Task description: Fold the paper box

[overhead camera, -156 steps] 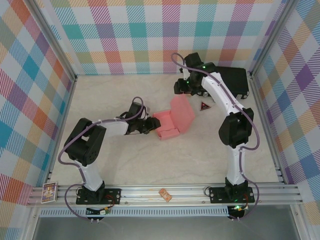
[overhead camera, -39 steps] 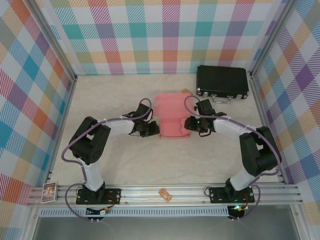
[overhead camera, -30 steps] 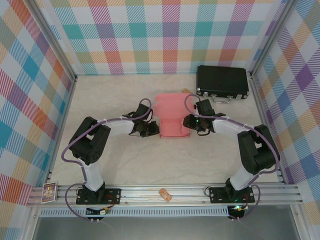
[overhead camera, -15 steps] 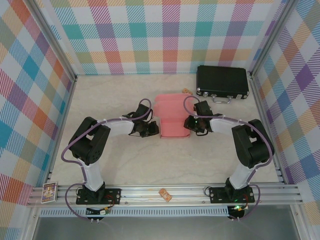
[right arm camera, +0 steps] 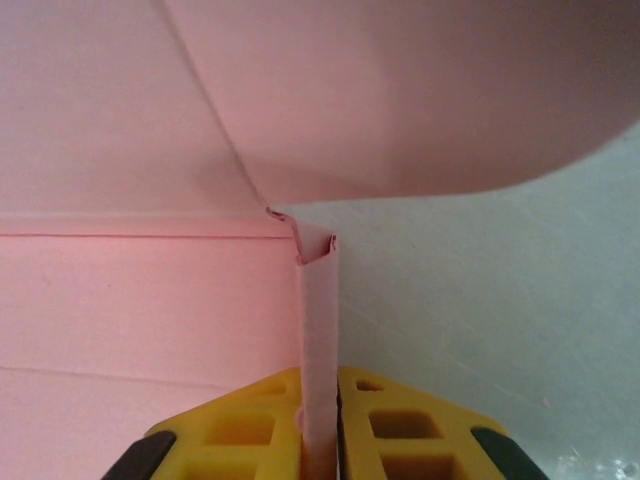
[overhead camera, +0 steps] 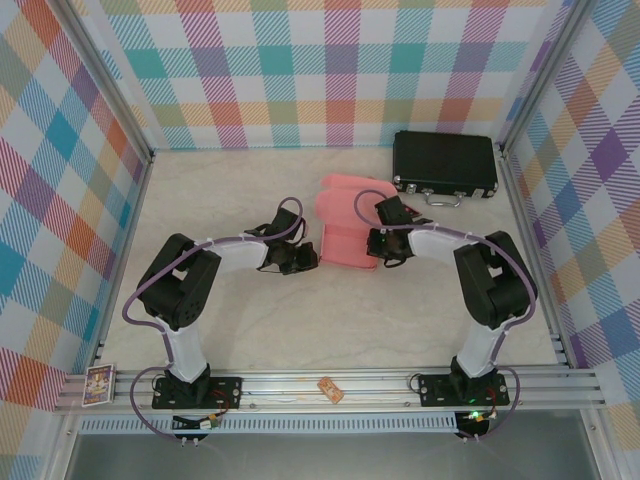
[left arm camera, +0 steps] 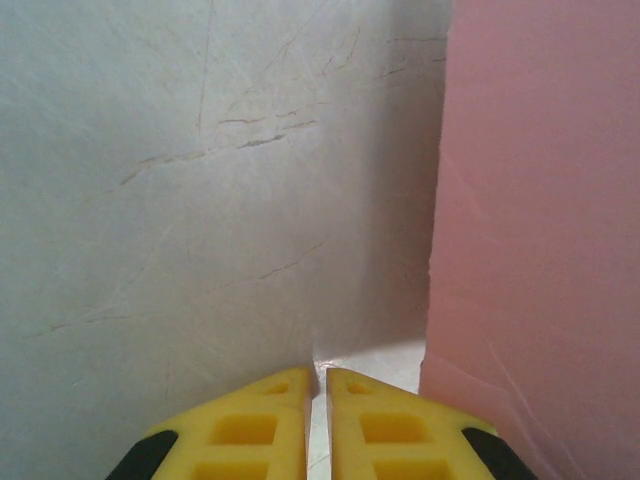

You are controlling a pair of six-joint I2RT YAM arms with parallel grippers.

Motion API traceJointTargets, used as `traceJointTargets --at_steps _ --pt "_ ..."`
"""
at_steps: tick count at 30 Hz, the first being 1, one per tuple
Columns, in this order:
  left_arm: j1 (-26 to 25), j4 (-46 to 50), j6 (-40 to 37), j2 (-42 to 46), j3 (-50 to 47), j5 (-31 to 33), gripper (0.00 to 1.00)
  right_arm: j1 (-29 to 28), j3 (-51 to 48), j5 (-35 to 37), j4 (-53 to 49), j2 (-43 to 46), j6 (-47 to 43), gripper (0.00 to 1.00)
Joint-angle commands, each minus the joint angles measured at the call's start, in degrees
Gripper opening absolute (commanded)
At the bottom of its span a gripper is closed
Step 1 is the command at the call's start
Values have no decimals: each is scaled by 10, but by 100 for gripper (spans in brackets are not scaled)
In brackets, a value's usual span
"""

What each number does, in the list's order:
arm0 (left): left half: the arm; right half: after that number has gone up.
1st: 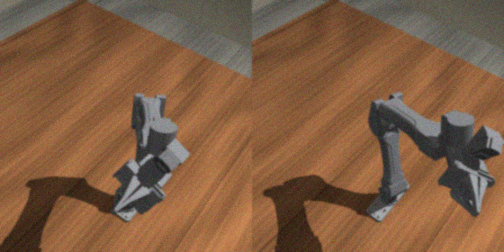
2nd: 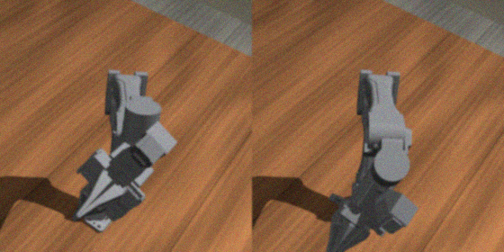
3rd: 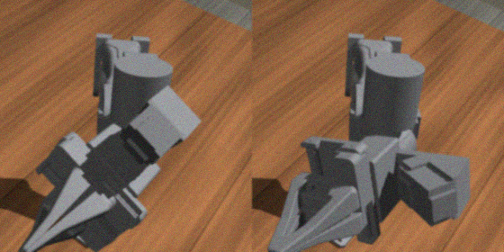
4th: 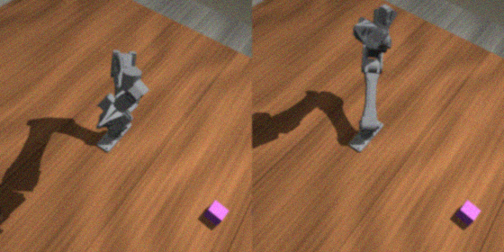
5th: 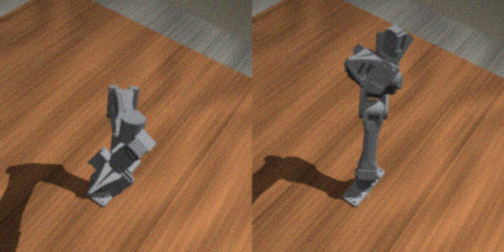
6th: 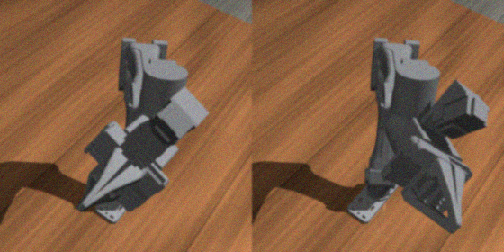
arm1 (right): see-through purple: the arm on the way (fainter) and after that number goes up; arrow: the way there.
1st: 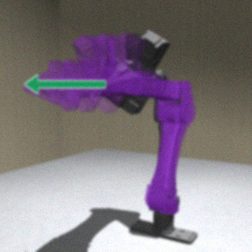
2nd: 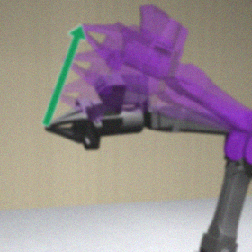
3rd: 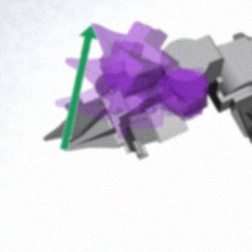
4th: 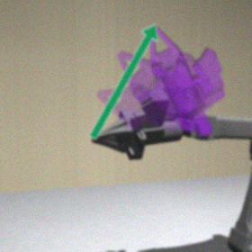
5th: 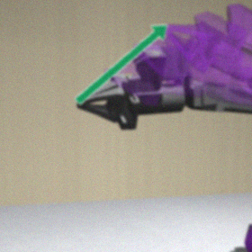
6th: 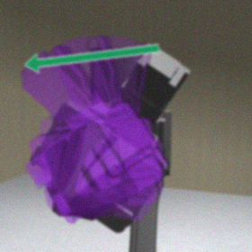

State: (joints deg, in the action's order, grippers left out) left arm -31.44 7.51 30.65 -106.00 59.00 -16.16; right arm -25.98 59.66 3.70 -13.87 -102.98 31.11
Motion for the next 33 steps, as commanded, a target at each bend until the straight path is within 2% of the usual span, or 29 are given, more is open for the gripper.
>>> traceJointTargets --at_steps 1,7,16,29,33 --pt "-7 40 -3 8 -13 6 13 -11 23 37 -54 -16 -29 14" --pt "-7 54 -8 33 -23 56 13 -23 63 75 -108 -41 -70 13" --pt "-3 71 -9 77 -51 132 13 -48 127 128 -173 -90 -109 4" --pt "-1 77 -15 81 -50 142 12 -89 190 237 -254 -153 -135 3" --pt "-1 77 -16 83 -50 143 12 -94 192 251 -263 -164 -130 3"
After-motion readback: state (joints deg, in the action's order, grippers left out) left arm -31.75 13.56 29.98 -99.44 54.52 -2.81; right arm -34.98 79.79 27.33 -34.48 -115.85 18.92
